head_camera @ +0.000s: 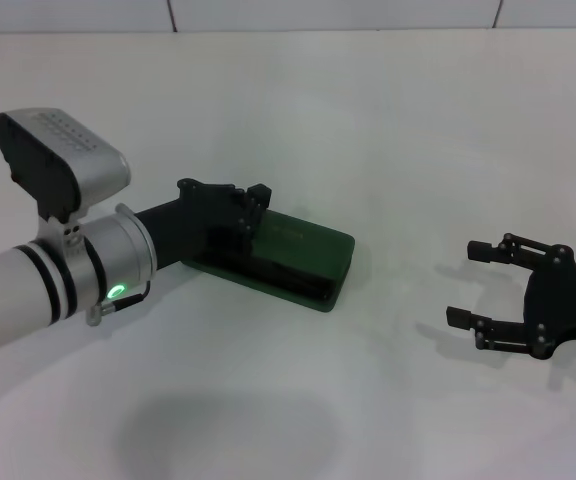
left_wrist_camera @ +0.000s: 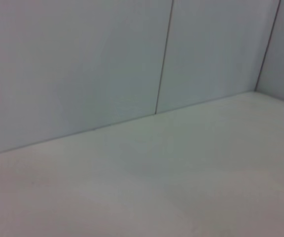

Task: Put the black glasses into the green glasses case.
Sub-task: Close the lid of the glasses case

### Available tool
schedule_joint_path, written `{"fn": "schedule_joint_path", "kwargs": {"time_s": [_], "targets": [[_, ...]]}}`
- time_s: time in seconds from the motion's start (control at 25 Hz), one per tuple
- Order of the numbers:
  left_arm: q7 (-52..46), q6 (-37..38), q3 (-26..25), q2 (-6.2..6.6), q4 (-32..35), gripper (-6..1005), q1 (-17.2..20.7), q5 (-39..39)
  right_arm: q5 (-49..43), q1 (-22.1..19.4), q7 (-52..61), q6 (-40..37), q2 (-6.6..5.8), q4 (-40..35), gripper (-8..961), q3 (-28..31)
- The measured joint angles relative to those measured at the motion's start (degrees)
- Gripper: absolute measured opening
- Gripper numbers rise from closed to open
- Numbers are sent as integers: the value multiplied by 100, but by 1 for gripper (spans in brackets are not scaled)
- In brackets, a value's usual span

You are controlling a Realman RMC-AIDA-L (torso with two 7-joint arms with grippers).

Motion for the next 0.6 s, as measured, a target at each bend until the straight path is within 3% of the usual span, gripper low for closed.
{"fn": "schedule_joint_path", "kwargs": {"time_s": [0.16, 0.6], "targets": [[565, 207, -105, 2, -260, 58, -22, -477, 0, 0, 13, 0, 0, 0, 798, 0], [1173, 453, -184, 4, -669, 59, -52, -808, 0, 15, 21, 0, 4, 0, 798, 0]]}}
